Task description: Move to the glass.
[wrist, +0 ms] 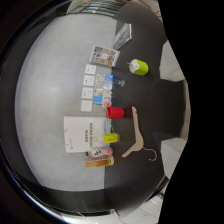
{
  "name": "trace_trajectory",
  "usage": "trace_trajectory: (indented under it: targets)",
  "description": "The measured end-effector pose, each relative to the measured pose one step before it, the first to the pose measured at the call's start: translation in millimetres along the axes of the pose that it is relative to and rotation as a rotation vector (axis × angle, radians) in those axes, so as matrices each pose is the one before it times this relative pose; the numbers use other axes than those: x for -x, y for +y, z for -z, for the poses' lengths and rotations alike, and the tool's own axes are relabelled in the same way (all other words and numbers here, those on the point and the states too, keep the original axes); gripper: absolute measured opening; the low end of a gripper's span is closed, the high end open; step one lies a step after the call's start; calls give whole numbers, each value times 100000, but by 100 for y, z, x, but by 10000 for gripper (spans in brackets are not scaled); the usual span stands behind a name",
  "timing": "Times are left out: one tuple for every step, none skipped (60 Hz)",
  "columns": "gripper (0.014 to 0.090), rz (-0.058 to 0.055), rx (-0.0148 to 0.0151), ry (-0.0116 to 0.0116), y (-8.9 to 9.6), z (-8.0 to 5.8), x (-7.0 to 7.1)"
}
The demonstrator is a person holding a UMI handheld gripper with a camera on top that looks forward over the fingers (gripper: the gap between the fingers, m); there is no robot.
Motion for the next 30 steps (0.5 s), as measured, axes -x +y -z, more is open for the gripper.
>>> trace_trajectory:
  targets:
    - [856, 82, 8, 86, -2, -3, -4]
    - [853, 98, -3, 73, -2, 5, 32]
    - [854, 96, -7, 97, -5, 8, 49]
    - [854, 77, -11, 188, -19, 13, 44]
    - [854, 27, 20, 208, -5, 20, 48]
    - [856, -11, -3, 267, 5, 40, 83]
    - [858, -98, -67, 517, 0, 30, 142]
    - [854, 27, 0, 382, 37, 116, 197]
    - [857, -45, 14, 482, 25, 69, 127]
    - [855, -65, 18, 471, 26, 79, 105]
    - [854, -27, 29, 524, 48, 46, 49]
    - [854, 15, 90, 512, 58, 36, 30]
    - [854, 75, 99, 547, 87, 19, 6]
    - [855, 88, 87, 555, 69, 15, -8]
    - [853, 121, 76, 542, 87, 23, -13]
    - [852, 56, 43, 532, 79, 29, -17]
    - [851, 24, 37, 486, 101, 93, -46]
    - [856, -40, 62, 462, 88, 83, -46]
    - [853, -35, 120, 511, 125, 75, -73]
    - [855, -38, 242, 562, 118, 56, -107]
    - [854, -39, 331, 599, 163, 28, -135]
    - [853, -9, 377, 529, 168, 32, -161]
    - [853, -15, 407, 433, 159, 16, -186]
    - [854, -32, 455, 410, 151, 35, -192]
    - [855, -71, 408, 500, 163, 12, -244]
    - [852, -133, 368, 578, 97, -19, -251]
    - [852, -124, 306, 620, 71, -25, -302]
    - [849, -94, 311, 724, 48, -57, -350]
    - [849, -60, 300, 782, -1, -47, -373]
    - [851, 11, 271, 840, -20, -74, -400]
